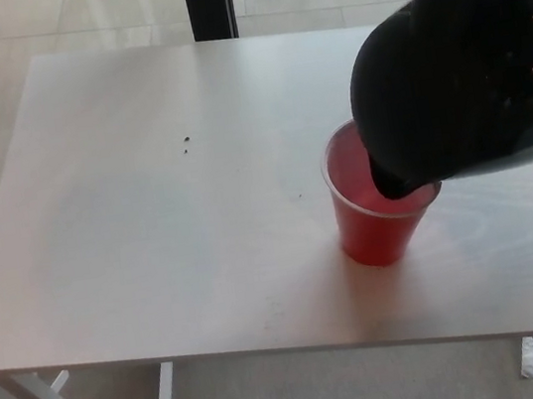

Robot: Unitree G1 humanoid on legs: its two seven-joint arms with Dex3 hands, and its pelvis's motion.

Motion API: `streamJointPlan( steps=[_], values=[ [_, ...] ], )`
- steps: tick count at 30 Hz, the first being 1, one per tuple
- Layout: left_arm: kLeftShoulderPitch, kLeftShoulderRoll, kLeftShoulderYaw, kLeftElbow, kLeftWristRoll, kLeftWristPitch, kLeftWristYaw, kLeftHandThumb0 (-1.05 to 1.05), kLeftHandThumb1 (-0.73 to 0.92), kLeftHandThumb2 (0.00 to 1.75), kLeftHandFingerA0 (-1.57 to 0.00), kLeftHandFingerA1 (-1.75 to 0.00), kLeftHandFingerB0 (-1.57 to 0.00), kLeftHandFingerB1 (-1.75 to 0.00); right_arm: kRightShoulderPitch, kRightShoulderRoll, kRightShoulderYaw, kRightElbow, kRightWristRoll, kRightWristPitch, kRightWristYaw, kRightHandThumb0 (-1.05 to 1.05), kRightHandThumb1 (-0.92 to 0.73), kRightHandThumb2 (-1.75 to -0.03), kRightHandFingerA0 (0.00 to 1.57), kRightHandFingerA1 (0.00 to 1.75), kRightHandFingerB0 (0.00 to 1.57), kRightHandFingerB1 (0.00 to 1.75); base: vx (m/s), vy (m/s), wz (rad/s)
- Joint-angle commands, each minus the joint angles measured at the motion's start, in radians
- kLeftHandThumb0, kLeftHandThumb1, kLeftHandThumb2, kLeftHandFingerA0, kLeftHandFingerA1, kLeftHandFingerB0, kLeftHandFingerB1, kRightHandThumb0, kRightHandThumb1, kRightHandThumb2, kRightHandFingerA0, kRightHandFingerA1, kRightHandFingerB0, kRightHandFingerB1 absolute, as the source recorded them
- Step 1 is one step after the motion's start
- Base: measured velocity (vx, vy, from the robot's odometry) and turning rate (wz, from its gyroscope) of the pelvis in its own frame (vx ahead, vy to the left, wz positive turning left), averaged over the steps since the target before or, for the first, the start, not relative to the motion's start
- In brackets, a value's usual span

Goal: The robot uses its right hand to lift up a kettle kept on the middle of the desk by its handle and tilt it into a glass kept next to it to pour out water

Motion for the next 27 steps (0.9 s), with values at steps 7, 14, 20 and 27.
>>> streamJointPlan(
  steps=[7,14,20,27],
  values=[
    [0.004,0.020,-0.006,-0.002,0.008,0.015,-0.003,-0.82,0.92,0.67,-0.43,-0.58,-0.27,-0.55,-0.003,0.060,0.084,-0.023,-0.106,-0.019,0.055,-0.28,-0.66,-0.81,0.93,1.75,0.63,1.68,0.00,0.000,0.00],
    [0.003,0.020,-0.004,0.001,0.002,0.017,-0.012,-0.83,0.91,0.67,-0.41,-0.59,-0.25,-0.56,0.030,0.089,0.074,-0.016,-0.138,-0.107,0.028,-0.23,-0.65,-0.85,1.16,1.73,0.77,1.40,0.00,0.000,0.00],
    [0.004,0.017,-0.010,0.000,0.008,0.017,0.000,-0.83,0.92,0.67,-0.43,-0.59,-0.27,-0.55,0.048,0.108,0.059,-0.023,-0.150,-0.132,0.045,-0.26,-0.61,-0.87,0.89,1.75,0.67,1.50,0.00,0.000,0.00],
    [0.012,0.019,0.001,0.004,-0.005,0.017,-0.021,-0.83,0.92,0.67,-0.41,-0.59,-0.25,-0.56,0.048,0.112,0.030,-0.013,-0.181,-0.104,0.070,-0.28,-0.66,-0.82,0.93,1.75,0.63,1.70,0.00,0.000,0.00]
  ],
)
